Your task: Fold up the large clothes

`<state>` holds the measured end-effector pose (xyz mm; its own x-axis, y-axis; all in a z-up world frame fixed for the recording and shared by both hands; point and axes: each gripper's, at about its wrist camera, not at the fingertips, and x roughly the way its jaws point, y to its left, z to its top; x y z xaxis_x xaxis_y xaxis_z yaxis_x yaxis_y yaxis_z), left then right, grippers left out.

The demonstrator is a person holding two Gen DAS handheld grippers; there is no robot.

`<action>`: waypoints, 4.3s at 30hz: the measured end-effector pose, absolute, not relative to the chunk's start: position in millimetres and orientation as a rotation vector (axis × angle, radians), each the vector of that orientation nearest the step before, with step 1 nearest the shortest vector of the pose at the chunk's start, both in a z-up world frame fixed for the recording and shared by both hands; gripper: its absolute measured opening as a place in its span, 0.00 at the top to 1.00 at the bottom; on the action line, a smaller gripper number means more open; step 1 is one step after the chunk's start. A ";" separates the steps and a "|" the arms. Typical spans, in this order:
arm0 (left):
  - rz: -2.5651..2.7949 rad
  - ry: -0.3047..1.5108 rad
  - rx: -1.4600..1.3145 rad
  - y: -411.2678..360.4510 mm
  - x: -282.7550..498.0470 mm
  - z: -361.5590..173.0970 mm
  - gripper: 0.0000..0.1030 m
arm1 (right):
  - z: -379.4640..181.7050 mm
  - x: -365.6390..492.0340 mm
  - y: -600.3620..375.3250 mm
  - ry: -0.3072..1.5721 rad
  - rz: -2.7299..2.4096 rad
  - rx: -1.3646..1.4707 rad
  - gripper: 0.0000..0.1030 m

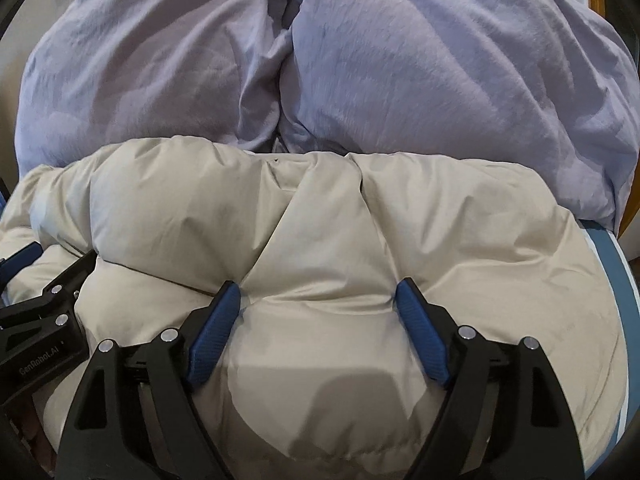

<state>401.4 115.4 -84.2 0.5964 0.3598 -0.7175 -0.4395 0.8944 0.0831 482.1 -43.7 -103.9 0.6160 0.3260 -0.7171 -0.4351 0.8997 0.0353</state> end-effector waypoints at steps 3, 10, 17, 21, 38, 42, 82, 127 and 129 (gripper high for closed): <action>0.466 0.795 -0.118 117.9 405.4 -89.5 0.05 | -107.6 485.0 -42.8 0.793 0.434 -0.141 0.20; 0.428 0.798 -0.172 123.6 375.3 -73.1 0.06 | -92.6 470.7 -74.4 0.809 0.449 -0.072 0.20; 0.510 0.772 -0.169 150.2 299.7 -34.7 0.06 | -63.0 443.6 -157.1 0.780 0.334 0.033 0.19; 0.591 0.780 -0.196 179.5 257.7 -25.6 0.06 | -71.7 439.4 -214.6 0.840 0.229 0.098 0.19; 0.644 0.880 -0.530 241.1 222.0 -73.1 0.07 | -121.3 447.4 -274.2 1.018 0.291 0.432 0.25; 0.640 0.861 -0.543 242.7 228.7 -75.8 0.07 | -123.1 453.8 -269.0 1.019 0.313 0.449 0.31; 0.574 0.729 -0.734 269.2 49.8 -49.3 0.67 | -100.3 306.4 -250.2 0.975 0.591 0.272 0.67; 0.506 0.555 -0.919 250.4 70.7 -28.2 0.76 | -110.9 262.7 -135.1 0.791 0.498 -0.234 0.29; 0.471 0.530 -0.912 243.0 74.6 -12.3 0.76 | -111.1 263.0 -135.4 0.795 0.502 -0.228 0.29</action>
<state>74.6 243.0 -12.3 0.7755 0.1573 -0.6114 -0.5888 0.5294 -0.6107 263.0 -135.4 -111.1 0.5915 0.3432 -0.7296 -0.5107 0.8597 -0.0096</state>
